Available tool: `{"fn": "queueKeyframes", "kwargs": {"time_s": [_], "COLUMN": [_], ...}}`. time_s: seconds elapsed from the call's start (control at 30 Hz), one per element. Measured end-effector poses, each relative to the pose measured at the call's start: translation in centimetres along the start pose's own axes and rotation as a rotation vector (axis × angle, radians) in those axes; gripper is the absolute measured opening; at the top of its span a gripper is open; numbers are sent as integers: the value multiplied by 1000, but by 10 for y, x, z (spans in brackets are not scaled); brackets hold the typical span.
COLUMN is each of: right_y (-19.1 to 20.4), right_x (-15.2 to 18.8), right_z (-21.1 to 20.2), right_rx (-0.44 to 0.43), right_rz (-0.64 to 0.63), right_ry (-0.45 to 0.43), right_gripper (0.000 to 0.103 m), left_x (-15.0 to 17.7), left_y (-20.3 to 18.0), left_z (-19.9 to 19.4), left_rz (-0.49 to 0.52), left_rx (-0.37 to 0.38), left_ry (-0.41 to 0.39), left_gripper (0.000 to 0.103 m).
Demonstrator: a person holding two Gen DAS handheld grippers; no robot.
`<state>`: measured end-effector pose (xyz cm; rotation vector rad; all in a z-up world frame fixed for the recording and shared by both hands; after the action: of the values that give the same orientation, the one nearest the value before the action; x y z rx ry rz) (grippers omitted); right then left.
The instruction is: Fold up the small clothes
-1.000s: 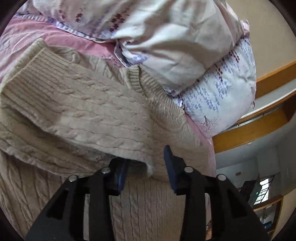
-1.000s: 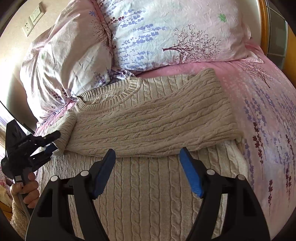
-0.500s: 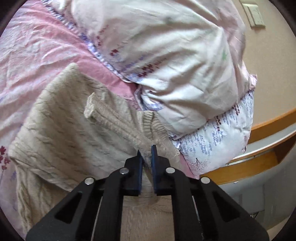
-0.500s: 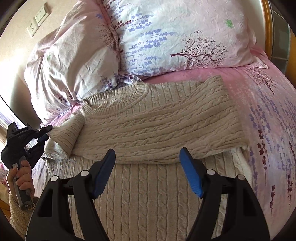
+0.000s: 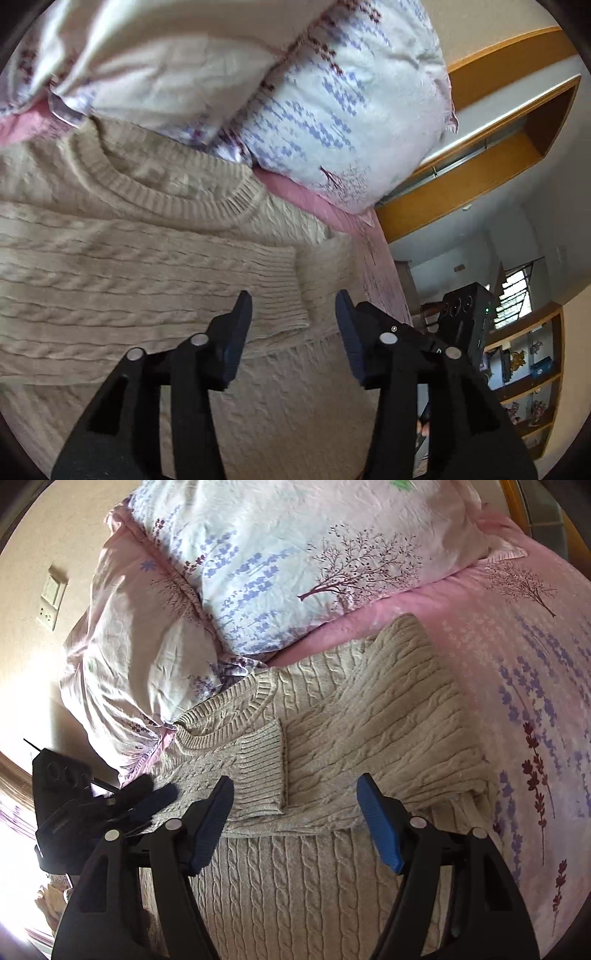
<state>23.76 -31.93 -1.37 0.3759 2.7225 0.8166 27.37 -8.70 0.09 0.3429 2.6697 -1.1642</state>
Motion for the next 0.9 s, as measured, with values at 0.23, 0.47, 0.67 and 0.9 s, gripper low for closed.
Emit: {"fn": "queueKeyframes", "kwargs": {"time_s": [0.23, 0.47, 0.67, 0.9], "right_y": [9, 18, 31, 59], "right_x": [-13, -11, -4, -12], "right_z": [21, 54, 58, 28], "right_rx": [-16, -4, 16, 25], "right_rz": [-34, -57, -109, -209], "right_ry": [71, 139, 158, -41], "right_gripper": [44, 36, 26, 8], "left_x": [15, 47, 51, 49], "left_y": [107, 187, 195, 196], "left_z": [-132, -172, -156, -144], "left_rz": [-167, -373, -367, -380], "left_rx": [-364, -338, -310, -324], "left_ry": [-217, -202, -152, -176], "left_gripper": [50, 52, 52, 21]}}
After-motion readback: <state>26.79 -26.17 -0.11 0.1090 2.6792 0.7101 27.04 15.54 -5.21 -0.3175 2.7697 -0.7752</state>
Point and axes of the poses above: each gripper's, at about its wrist camera, not at the fingertips, and z roughly the way its jaws point, y to its left, x to its underside, the point moved 6 cm from there along z, roughly the way its jaws point, and after that the axes turned 15 degrees about y, right-handed, at the moved point
